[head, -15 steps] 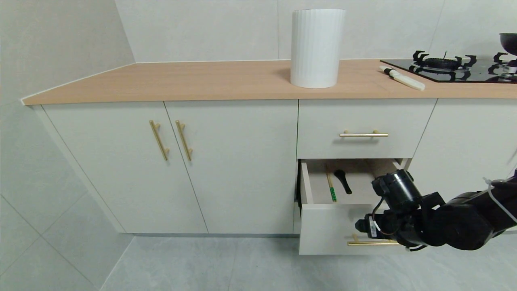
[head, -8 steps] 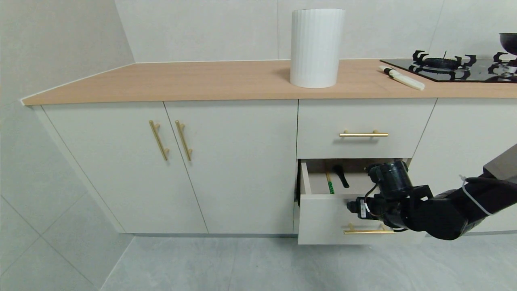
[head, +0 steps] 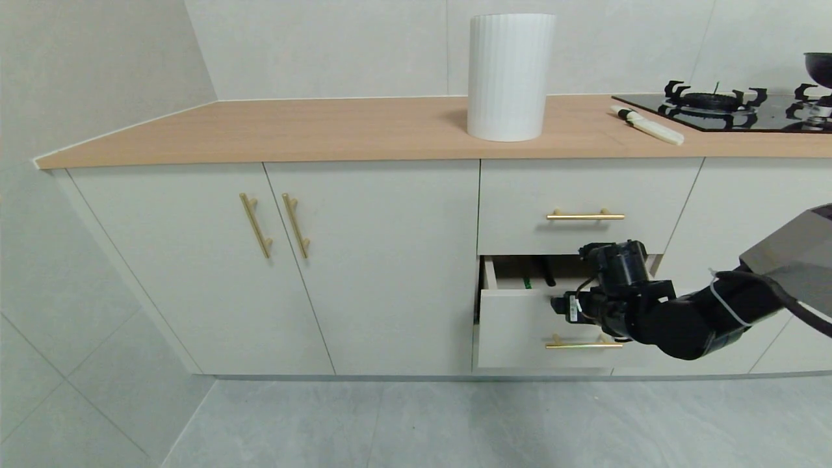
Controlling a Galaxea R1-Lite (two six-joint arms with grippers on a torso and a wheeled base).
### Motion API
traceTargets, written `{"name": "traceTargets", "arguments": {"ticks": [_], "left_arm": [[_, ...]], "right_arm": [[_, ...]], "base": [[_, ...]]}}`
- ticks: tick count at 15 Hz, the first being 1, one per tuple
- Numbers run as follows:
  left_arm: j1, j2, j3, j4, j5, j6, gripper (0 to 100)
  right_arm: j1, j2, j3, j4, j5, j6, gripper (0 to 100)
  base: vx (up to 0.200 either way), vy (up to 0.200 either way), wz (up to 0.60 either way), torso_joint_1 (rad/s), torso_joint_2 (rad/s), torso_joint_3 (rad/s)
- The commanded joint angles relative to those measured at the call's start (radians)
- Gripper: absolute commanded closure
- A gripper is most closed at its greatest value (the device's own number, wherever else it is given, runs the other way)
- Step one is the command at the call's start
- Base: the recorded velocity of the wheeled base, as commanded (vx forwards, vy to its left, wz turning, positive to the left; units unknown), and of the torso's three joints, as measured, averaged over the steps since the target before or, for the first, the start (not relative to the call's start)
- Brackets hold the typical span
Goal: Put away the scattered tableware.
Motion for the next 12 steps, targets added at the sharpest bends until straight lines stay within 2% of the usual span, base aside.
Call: {"name": "traceTargets", "arguments": {"ticks": [1,9,12], "left_arm": [[0.0,0.0,0.0,0.0,0.0,0.0,0],[0.0,0.0,0.0,0.0,0.0,0.0,0],[0.0,0.0,0.0,0.0,0.0,0.0,0]], "right_arm": [[-0.011,0.063,-0.04,-0.035,0.0,-0.019,0],[-0.062,0.137,-0.141,-0.053,-0.005,-0.017,0],[-0.085,0.167,-0.142,-0.154,-0.002,-0.019,0]], "base": [[0.0,0.0,0.0,0.0,0.0,0.0],[0.0,0.0,0.0,0.0,0.0,0.0],[0.0,0.0,0.0,0.0,0.0,0.0]]}}
